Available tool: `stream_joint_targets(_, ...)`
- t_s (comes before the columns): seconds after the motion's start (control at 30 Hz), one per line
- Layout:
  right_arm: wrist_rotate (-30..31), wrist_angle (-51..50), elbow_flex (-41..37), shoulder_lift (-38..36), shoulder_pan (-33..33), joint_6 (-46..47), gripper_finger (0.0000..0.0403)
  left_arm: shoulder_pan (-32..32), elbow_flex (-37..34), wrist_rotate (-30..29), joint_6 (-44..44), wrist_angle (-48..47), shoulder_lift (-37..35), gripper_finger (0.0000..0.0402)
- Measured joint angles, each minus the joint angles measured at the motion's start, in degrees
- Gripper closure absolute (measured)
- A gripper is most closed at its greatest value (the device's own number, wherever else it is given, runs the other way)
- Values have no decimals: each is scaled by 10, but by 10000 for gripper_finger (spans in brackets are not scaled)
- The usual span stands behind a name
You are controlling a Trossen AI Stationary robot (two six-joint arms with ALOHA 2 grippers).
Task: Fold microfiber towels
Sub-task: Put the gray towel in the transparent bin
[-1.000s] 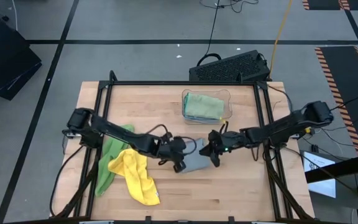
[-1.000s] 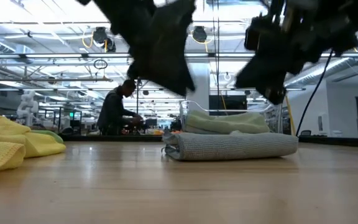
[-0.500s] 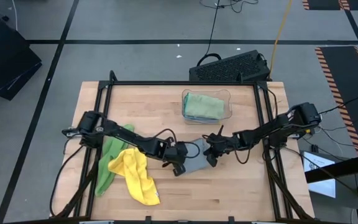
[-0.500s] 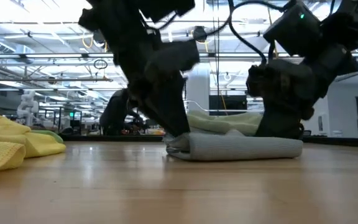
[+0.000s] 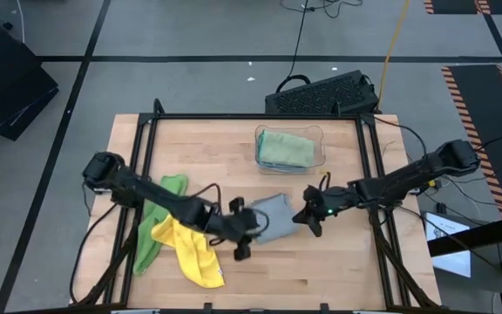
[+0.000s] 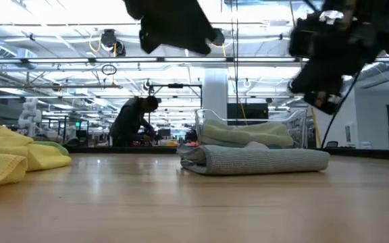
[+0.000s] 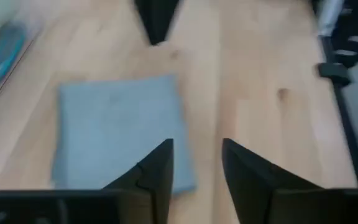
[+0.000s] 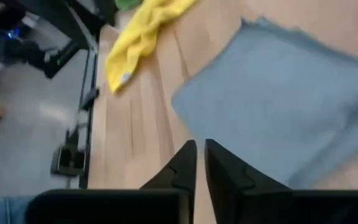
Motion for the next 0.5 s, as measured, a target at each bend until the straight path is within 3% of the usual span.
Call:
stream_joint_targets(0.23, 0, 1, -40, -38, 48, -24, 322, -36, -1, -17, 35, 18, 51, 167)
stream_joint_targets(0.3, 1, 4, -46, -41, 55, -46, 304, -35, 3, -25, 49, 69, 72, 142)
stream_joint_targets(0.5, 5, 58, -43, -3, 57, -62, 265, -32, 0, -32, 96, 97, 140, 105)
